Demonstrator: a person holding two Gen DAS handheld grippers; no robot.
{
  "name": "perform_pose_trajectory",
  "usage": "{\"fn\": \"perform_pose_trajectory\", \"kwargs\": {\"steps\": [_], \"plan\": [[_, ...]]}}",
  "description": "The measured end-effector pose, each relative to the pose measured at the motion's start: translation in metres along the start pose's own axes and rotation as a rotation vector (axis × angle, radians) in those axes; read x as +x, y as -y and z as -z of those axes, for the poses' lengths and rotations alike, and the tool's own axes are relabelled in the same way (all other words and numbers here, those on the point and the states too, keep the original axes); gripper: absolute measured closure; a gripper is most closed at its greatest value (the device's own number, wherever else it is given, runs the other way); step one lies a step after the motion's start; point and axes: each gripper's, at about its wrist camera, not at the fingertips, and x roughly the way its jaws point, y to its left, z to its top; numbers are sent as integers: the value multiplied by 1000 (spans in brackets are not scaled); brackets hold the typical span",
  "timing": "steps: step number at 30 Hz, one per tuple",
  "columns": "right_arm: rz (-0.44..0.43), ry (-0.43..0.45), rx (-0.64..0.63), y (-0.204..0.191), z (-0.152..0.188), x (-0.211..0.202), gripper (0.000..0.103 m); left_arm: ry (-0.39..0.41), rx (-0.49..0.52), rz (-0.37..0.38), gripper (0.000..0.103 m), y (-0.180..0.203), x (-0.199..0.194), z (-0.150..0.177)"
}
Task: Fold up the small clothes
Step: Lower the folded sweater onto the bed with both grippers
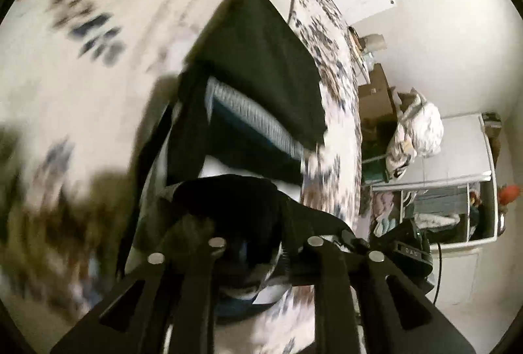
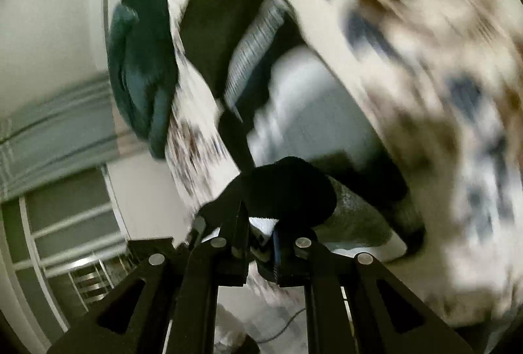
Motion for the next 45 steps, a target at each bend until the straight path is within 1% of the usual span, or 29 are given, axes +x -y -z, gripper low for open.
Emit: {"fn": "perform_pose_trajectory", "kwargs": {"steps": [2,3,4,6,7,9,11,13,15,16,19,20,21,22,23,24,26,27,28,30,31,32,33,34,36,39,40,42,45], "plan": [[13,36,18,-11,-42,9,87,-11,-23,-8,80,-7,21,-35],[25,60,31,-15,-64,15,84,-4,-38,-9,72,-13,29,-52],[32,63,45,-18,-80,20,75,3,-52,-20,59,-17,31,-61],[32,64,74,-18,-103,26,64,25,-84,4,53,-27,28,-74],[35,69,70,-21,-107,27,54,46,-91,7,52,-31,22,-77],[55,78,8,-29,-106,23,41,74,-69,0,47,-35,12,-78],[97,105,-68,-31,-104,9,37,84,-20,-44,47,-35,7,-70],[146,109,-134,-32,-103,4,33,38,60,-100,47,-30,18,-60],[199,97,-194,-31,-102,3,33,-5,124,-150,47,-26,37,-58],[228,81,-222,-32,-103,10,33,-34,177,-197,47,-20,52,-55],[310,38,-283,-26,-102,25,35,-38,280,-276,50,-8,79,-54],[339,31,-297,-27,-105,36,42,-22,304,-294,61,-6,86,-55],[372,36,-312,-28,-109,45,72,-17,306,-313,92,-5,90,-57],[400,40,-325,-30,-111,52,87,-13,293,-308,92,-6,89,-60],[425,51,-331,-34,-113,56,89,3,279,-291,92,-6,85,-61],[417,72,-342,-37,-112,53,90,26,260,-271,92,-8,77,-63],[412,104,-371,-53,-113,49,91,26,203,-246,92,-22,70,-68],[421,110,-366,-52,-115,46,91,20,148,-227,91,-36,70,-71],[432,105,-350,-50,-118,47,91,3,110,-206,88,-46,73,-75],[481,48,-317,-40,-130,60,89,-20,67,-162,84,-53,72,-76],[504,21,-310,-37,-133,63,82,-16,66,-151,76,-50,65,-75],[499,11,-307,-36,-132,60,75,-7,90,-144,71,-45,56,-71],[488,9,-309,-36,-130,54,58,-1,105,-139,52,-40,48,-68],[473,6,-320,-36,-128,46,40,21,114,-123,41,-36,31,-59],[420,-18,-342,-34,-123,26,25,56,108,-87,38,-32,6,-42],[385,-81,-361,-22,-117,7,15,105,74,-60,36,-35,-31,-1],[378,-106,-368,-18,-116,2,11,119,40,-42,35,-41,-42,21],[370,-160,-389,-9,-117,-3,11,126,-19,-15,35,-48,-49,52],[368,-247,-432,1,-125,0,7,126,-168,32,35,-68,-42,109]]}}
